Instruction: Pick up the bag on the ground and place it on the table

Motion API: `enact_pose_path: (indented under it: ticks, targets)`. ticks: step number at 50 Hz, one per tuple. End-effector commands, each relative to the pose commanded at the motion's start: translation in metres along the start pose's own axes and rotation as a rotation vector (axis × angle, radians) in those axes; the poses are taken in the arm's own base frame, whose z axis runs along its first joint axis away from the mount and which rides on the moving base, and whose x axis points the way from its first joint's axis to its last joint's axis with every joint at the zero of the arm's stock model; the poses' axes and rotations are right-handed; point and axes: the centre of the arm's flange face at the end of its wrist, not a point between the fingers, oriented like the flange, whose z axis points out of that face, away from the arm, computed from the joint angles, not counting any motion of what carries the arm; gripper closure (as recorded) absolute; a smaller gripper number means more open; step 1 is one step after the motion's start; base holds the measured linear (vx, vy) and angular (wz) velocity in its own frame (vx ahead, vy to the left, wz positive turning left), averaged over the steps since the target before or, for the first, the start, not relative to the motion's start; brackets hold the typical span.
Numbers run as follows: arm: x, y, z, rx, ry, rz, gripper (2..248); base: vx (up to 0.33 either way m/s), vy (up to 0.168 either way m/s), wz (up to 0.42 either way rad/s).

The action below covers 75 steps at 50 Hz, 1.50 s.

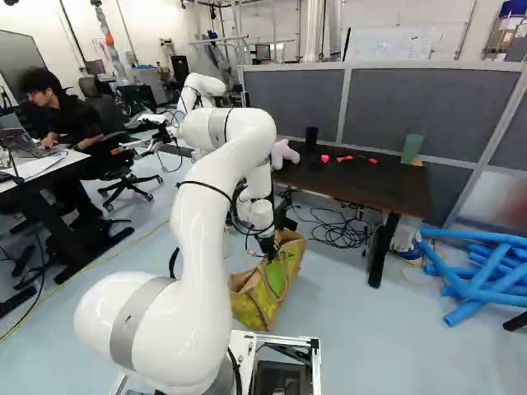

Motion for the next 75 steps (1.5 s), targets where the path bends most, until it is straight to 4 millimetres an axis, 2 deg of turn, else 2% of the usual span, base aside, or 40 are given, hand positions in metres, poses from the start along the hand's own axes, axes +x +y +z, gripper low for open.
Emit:
enact_pose_path:
  ticks: [18, 39, 53, 75]
  targets:
    - [-0.022, 0.018, -0.029, -0.005, -0.019, -0.061, 226, 0.000, 0.000, 0.000]
    - [-0.027, 0.022, -0.061, 0.008, 0.001, -0.140, 226, 0.000, 0.000, 0.000]
    - [-0.026, 0.024, -0.082, 0.018, 0.026, -0.172, 226, 0.000, 0.000, 0.000]
    - [-0.012, 0.024, -0.114, 0.031, 0.067, -0.169, 226, 0.000, 0.000, 0.000]
